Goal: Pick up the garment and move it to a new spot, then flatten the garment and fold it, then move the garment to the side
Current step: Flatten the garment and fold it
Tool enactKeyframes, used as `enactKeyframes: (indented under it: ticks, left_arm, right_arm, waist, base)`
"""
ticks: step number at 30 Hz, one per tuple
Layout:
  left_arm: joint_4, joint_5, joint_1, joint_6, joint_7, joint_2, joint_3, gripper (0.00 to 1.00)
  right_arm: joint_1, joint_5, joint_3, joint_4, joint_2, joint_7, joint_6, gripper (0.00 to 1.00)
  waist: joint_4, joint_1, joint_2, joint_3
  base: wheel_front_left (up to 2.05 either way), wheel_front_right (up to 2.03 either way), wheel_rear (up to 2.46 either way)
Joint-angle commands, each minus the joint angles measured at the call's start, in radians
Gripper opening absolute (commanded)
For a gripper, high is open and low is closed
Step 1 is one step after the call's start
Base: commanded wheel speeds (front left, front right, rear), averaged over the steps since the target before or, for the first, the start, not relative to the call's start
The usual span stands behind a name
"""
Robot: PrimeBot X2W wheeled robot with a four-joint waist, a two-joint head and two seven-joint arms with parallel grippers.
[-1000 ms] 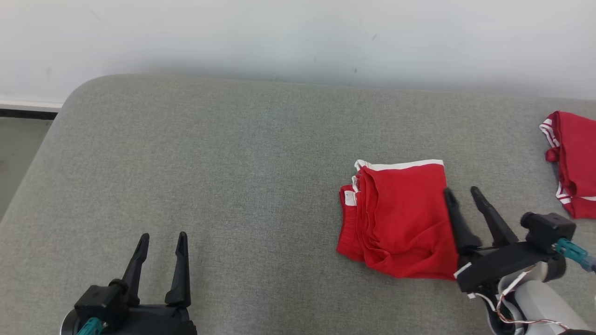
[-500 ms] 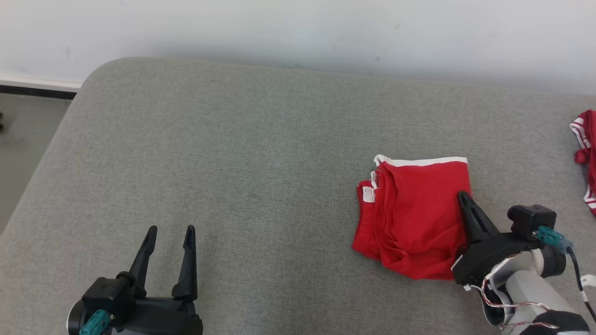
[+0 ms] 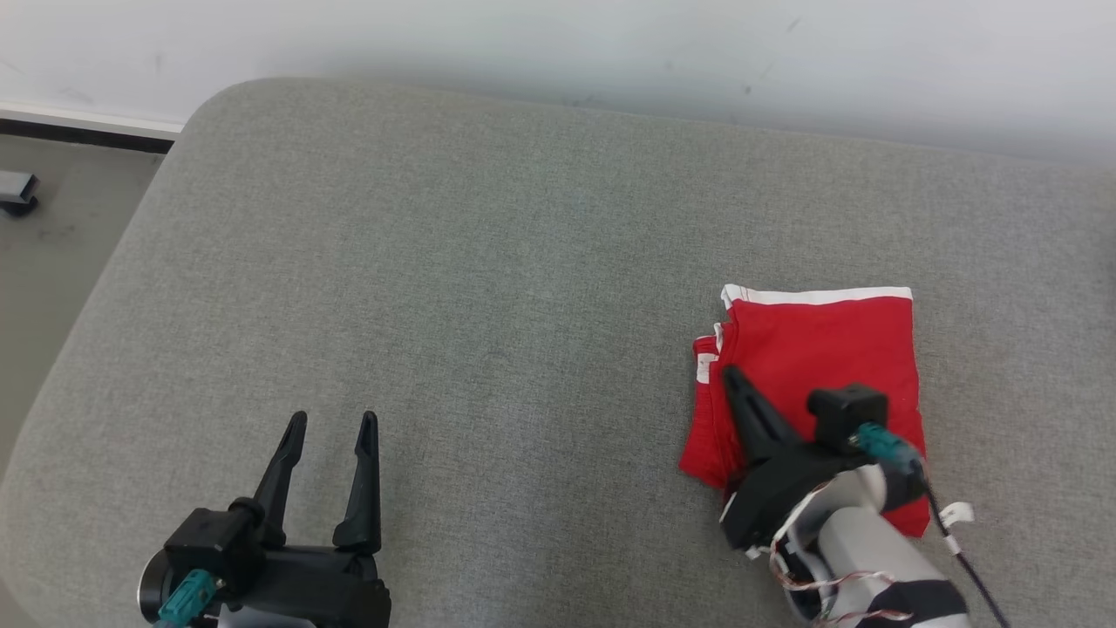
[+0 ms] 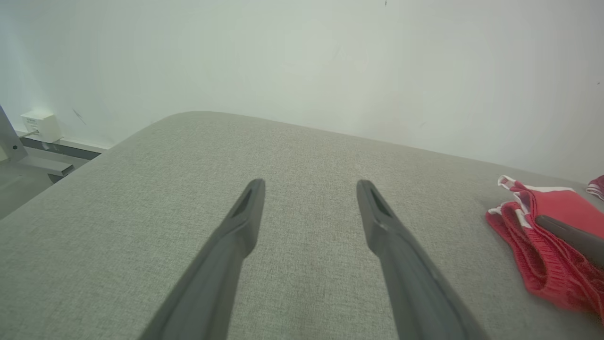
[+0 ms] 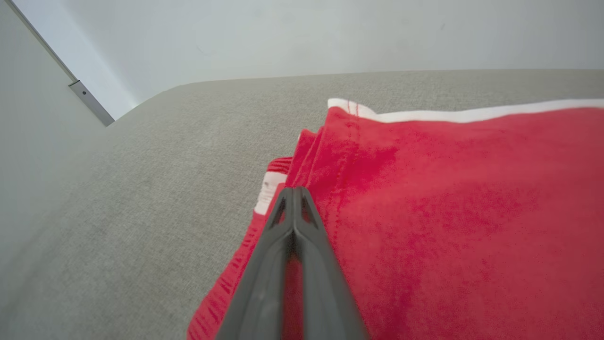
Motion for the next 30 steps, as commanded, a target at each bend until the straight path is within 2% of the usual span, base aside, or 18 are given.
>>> enactKeyframes:
  ticks: [1, 7, 14, 25, 30]
  left_arm:
    - [0.001, -0.005, -0.007, 0.002, 0.000, 0.000, -0.001, 1.00]
    - [0.002, -0.006, -0.005, 0.007, 0.000, 0.000, -0.006, 1.00]
    - [0.007, 0.010, 0.011, 0.007, 0.000, 0.000, 0.012, 1.00]
    - [0.016, 0.040, 0.060, -0.003, 0.000, 0.000, 0.073, 1.00]
    - [0.017, 0.065, 0.081, -0.007, 0.000, 0.000, 0.091, 1.00]
  right_arm:
    - [0.025, -0.015, 0.015, -0.014, 0.018, -0.001, -0.003, 0.00]
    - [0.059, -0.028, 0.044, -0.082, 0.051, -0.001, -0.003, 0.00]
    - [0.098, -0.043, -0.010, -0.209, 0.053, -0.001, -0.003, 0.00]
    - [0.254, -0.090, -0.150, -0.406, -0.052, -0.001, -0.003, 0.00]
    - [0.346, -0.110, -0.223, -0.477, -0.078, -0.001, -0.003, 0.00]
  waist:
    - [-0.002, -0.0001, 0.0000, -0.001]
    - [-0.019, -0.0001, 0.0000, -0.009]
    - [-0.062, -0.0001, 0.0000, -0.038]
    - [-0.169, -0.0001, 0.0000, -0.117]
    - [-0.206, -0.0001, 0.0000, -0.143]
  base:
    - [0.00, 0.00, 0.00]
    - [0.00, 0.00, 0.00]
    - [0.00, 0.00, 0.00]
    - [0.00, 0.00, 0.00]
    - [0.00, 0.00, 0.00]
